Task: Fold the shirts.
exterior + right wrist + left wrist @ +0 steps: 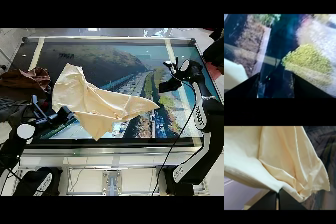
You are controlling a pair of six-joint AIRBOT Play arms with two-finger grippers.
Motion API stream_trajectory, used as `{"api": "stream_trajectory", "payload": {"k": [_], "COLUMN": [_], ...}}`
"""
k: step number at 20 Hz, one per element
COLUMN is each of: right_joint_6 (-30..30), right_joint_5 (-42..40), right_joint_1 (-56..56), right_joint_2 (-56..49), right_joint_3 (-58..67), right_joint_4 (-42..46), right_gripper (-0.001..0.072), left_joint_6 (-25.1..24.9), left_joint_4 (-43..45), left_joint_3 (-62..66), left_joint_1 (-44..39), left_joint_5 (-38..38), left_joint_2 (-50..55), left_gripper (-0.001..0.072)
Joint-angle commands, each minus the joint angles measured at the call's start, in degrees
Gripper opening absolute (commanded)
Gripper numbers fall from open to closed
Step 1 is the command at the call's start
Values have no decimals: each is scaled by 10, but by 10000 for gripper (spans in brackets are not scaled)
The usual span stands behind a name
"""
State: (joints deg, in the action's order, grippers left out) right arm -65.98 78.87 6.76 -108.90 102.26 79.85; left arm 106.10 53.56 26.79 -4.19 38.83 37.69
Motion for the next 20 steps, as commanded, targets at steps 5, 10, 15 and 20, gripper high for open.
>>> {"api": "stream_trajectory", "payload": {"k": [5,10,15,20], "right_joint_6": [27,40,56,53], "right_joint_5": [182,144,94,61], "right_joint_1": [-10,-31,-64,-67], "right_joint_2": [-7,-8,-8,-7], "right_joint_3": [-47,-76,-112,-111], "right_joint_4": [-130,-102,-73,-61], "right_gripper": [449,449,446,77], "left_joint_6": [10,10,10,10], "left_joint_4": [57,61,61,61], "left_joint_3": [1,1,1,1], "left_joint_1": [33,33,33,33], "left_joint_5": [30,30,30,30], "left_joint_2": [-13,-13,-13,-13], "left_gripper": [13,13,13,13]}}
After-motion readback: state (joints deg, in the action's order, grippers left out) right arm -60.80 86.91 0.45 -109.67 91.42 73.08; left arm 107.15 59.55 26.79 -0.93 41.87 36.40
